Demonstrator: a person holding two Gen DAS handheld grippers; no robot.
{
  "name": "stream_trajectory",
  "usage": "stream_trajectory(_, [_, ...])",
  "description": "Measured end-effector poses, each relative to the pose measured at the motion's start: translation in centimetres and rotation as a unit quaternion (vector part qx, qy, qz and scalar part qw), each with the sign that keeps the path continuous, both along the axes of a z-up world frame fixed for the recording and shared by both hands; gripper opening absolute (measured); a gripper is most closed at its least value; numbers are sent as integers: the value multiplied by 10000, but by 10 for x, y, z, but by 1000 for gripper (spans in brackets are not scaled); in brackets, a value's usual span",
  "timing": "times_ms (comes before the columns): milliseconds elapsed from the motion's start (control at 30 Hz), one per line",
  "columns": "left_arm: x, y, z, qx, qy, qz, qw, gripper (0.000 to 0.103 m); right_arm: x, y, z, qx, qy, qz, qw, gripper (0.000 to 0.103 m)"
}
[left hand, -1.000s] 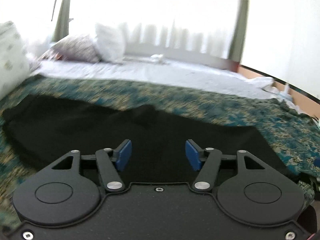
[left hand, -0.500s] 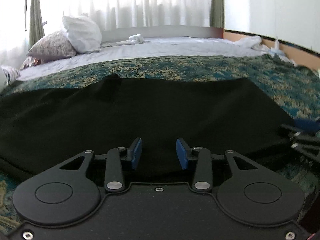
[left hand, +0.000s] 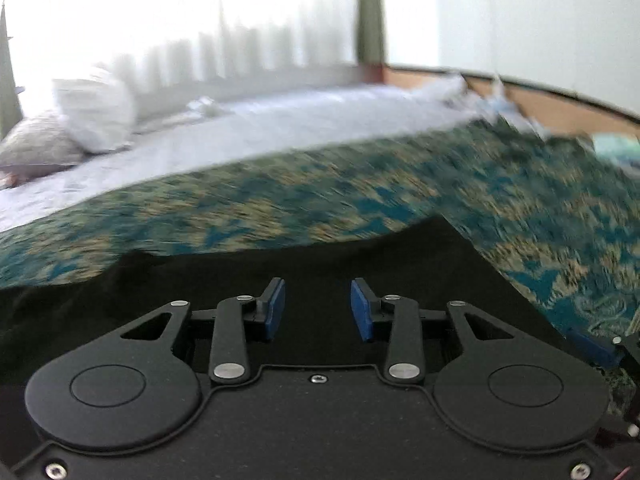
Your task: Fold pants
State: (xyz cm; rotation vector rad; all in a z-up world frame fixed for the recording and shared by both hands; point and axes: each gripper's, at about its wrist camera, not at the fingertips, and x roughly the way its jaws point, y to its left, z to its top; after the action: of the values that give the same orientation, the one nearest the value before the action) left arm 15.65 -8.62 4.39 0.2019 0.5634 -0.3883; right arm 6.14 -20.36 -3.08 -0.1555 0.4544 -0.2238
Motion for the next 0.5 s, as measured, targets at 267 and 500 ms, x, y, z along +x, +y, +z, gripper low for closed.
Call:
stream_trajectory(267, [74,19,-36,85,520,1115,9924,35,-1,-13,-2,381,-115,-62,9992,71])
stream_trajectory(500, [90,73,-30,32,650,1761,9822,22,2,-28,-1,798,-114,-120,9967,84])
